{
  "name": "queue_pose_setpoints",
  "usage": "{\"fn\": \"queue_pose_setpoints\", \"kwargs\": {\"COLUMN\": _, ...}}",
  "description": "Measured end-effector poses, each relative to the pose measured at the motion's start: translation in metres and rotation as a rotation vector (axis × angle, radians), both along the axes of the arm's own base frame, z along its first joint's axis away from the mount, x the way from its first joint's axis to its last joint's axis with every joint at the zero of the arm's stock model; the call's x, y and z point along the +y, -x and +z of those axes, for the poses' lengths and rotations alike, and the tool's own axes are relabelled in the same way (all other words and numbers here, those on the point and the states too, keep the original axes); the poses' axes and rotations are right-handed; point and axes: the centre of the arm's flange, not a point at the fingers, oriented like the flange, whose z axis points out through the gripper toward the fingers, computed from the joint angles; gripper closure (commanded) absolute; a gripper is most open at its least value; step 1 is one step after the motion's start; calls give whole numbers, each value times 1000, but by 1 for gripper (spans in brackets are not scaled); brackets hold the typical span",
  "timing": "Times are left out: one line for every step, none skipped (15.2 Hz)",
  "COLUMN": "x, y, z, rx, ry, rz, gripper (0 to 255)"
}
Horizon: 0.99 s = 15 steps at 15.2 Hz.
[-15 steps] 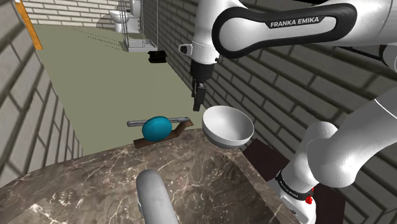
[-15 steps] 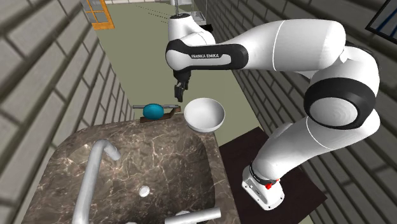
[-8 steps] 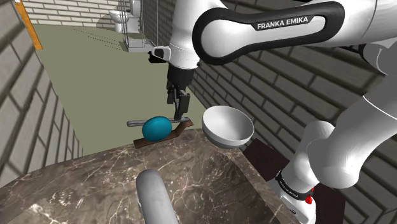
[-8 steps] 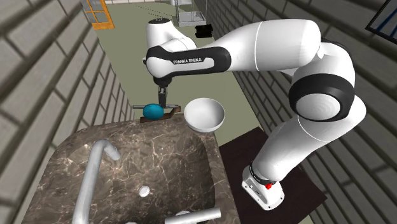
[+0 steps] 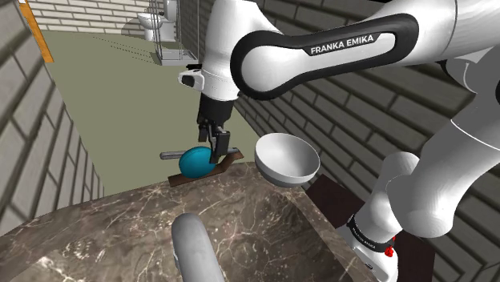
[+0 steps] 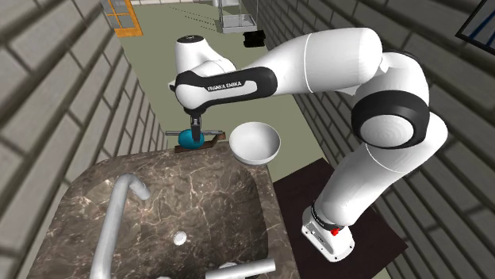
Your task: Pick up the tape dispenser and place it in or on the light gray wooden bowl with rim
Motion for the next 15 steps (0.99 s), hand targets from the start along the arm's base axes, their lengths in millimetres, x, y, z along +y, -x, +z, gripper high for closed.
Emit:
{"fn": "queue_pose_setpoints", "kwargs": {"x": 1, "y": -1, "z": -6, "rx": 0, "ry": 0, "rz": 0, "gripper": 0}}
{"fn": "queue_pose_setpoints", "kwargs": {"x": 2, "y": -1, "z": -10, "rx": 0, "ry": 0, "rz": 0, "gripper": 0}}
{"fn": "queue_pose_setpoints", "kwargs": {"x": 1, "y": 0, "z": -12, "rx": 0, "ry": 0, "rz": 0, "gripper": 0}}
{"fn": "queue_pose_setpoints", "kwargs": {"x": 2, "y": 0, "z": -13, "rx": 0, "ry": 0, "rz": 0, "gripper": 0}}
{"fn": "queue_pose_setpoints", "kwargs": {"x": 2, "y": 0, "z": -13, "rx": 0, "ry": 0, "rz": 0, "gripper": 0}}
{"fn": "queue_pose_setpoints", "kwargs": {"x": 2, "y": 0, "z": -14, "rx": 0, "ry": 0, "rz": 0, "gripper": 0}}
{"fn": "queue_pose_setpoints", "kwargs": {"x": 2, "y": 0, "z": -14, "rx": 0, "ry": 0, "rz": 0, "gripper": 0}}
{"fn": "queue_pose_setpoints", "kwargs": {"x": 2, "y": 0, "z": -14, "rx": 0, "ry": 0, "rz": 0, "gripper": 0}}
{"fn": "queue_pose_setpoints", "kwargs": {"x": 2, "y": 0, "z": -14, "rx": 0, "ry": 0, "rz": 0, "gripper": 255}}
{"fn": "queue_pose_setpoints", "kwargs": {"x": 2, "y": 0, "z": -14, "rx": 0, "ry": 0, "rz": 0, "gripper": 255}}
{"fn": "queue_pose_setpoints", "kwargs": {"x": 2, "y": 0, "z": -14, "rx": 0, "ry": 0, "rz": 0, "gripper": 255}}
{"fn": "queue_pose_setpoints", "kwargs": {"x": 2, "y": 0, "z": -14, "rx": -1, "ry": 0, "rz": 0, "gripper": 255}}
{"fn": "queue_pose_setpoints", "kwargs": {"x": 2, "y": 0, "z": -14, "rx": -1, "ry": 0, "rz": 0, "gripper": 255}}
{"fn": "queue_pose_setpoints", "kwargs": {"x": 2, "y": 0, "z": -14, "rx": 0, "ry": 0, "rz": 0, "gripper": 255}}
{"fn": "queue_pose_setpoints", "kwargs": {"x": 2, "y": 0, "z": -14, "rx": 0, "ry": 0, "rz": 1, "gripper": 255}}
